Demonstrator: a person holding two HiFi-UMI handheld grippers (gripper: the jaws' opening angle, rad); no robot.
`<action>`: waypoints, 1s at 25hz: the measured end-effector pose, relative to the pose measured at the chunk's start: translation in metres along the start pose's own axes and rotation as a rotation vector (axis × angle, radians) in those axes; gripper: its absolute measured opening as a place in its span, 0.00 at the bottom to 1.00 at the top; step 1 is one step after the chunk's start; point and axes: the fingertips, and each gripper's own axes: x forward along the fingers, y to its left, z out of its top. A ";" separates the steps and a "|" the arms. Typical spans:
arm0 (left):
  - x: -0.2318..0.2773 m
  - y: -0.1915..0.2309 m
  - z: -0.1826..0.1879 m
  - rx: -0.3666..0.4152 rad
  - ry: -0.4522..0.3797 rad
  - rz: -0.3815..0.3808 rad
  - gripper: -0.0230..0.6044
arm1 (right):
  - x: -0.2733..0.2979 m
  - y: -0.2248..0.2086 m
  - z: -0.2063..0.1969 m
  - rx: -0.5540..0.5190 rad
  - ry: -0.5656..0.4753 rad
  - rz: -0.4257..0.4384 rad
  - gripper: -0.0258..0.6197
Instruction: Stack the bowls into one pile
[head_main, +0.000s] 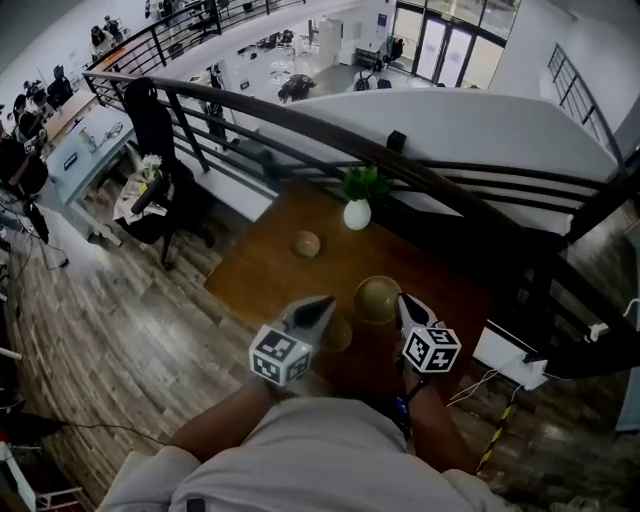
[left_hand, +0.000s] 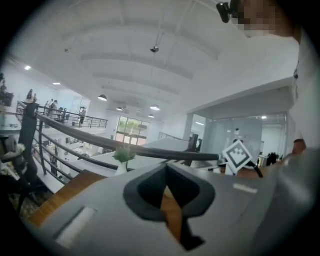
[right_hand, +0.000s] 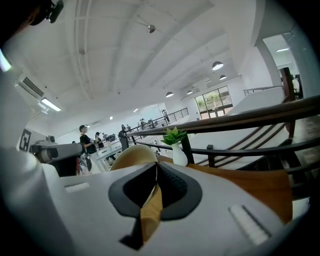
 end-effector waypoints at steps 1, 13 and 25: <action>0.011 0.000 -0.001 0.007 0.003 -0.012 0.04 | 0.001 -0.007 0.001 0.001 -0.001 -0.004 0.07; 0.067 0.031 0.030 0.037 0.039 -0.204 0.04 | 0.019 -0.022 0.024 0.056 -0.047 -0.154 0.07; 0.048 0.073 0.041 0.082 0.061 -0.446 0.04 | 0.024 0.028 0.006 0.168 -0.136 -0.374 0.07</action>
